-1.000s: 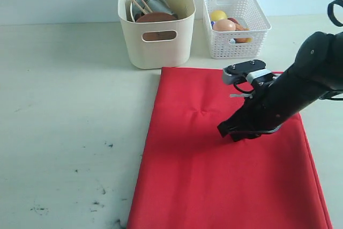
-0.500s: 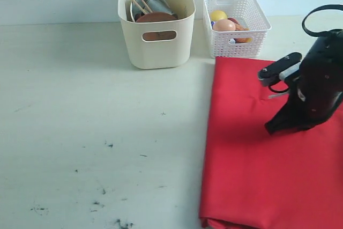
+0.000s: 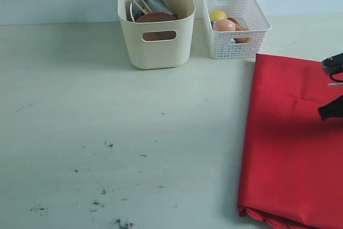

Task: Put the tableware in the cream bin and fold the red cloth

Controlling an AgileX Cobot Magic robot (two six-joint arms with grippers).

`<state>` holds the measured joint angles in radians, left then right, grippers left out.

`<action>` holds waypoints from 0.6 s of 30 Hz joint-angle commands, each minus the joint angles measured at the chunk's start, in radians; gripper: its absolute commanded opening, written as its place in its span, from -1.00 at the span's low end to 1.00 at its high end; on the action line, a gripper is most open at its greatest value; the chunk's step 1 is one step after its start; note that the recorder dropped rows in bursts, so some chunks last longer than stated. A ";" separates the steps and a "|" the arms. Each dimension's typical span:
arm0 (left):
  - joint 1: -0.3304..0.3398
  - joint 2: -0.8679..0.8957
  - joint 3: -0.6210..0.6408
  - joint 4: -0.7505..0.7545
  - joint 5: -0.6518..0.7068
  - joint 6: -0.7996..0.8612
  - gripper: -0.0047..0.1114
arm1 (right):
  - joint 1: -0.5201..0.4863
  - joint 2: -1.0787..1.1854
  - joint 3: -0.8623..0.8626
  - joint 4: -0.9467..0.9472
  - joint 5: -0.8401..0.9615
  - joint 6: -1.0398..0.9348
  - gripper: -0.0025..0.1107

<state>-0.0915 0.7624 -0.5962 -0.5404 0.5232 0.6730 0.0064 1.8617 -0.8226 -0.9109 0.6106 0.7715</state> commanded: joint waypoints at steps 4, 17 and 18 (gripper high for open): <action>0.001 -0.008 0.003 -0.009 -0.007 -0.004 -0.90 | -0.007 -0.075 -0.093 0.131 0.043 0.008 -0.74; 0.001 -0.008 0.003 -0.011 -0.017 -0.004 -0.90 | 0.080 -0.049 -0.052 0.460 -0.144 -0.353 -0.74; 0.001 -0.008 0.003 -0.011 -0.017 -0.004 -0.90 | 0.080 -0.032 -0.052 0.445 -0.132 -0.353 -0.74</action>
<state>-0.0915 0.7624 -0.5962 -0.5404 0.5211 0.6730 0.0863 1.7839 -0.8811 -0.4410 0.4532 0.4333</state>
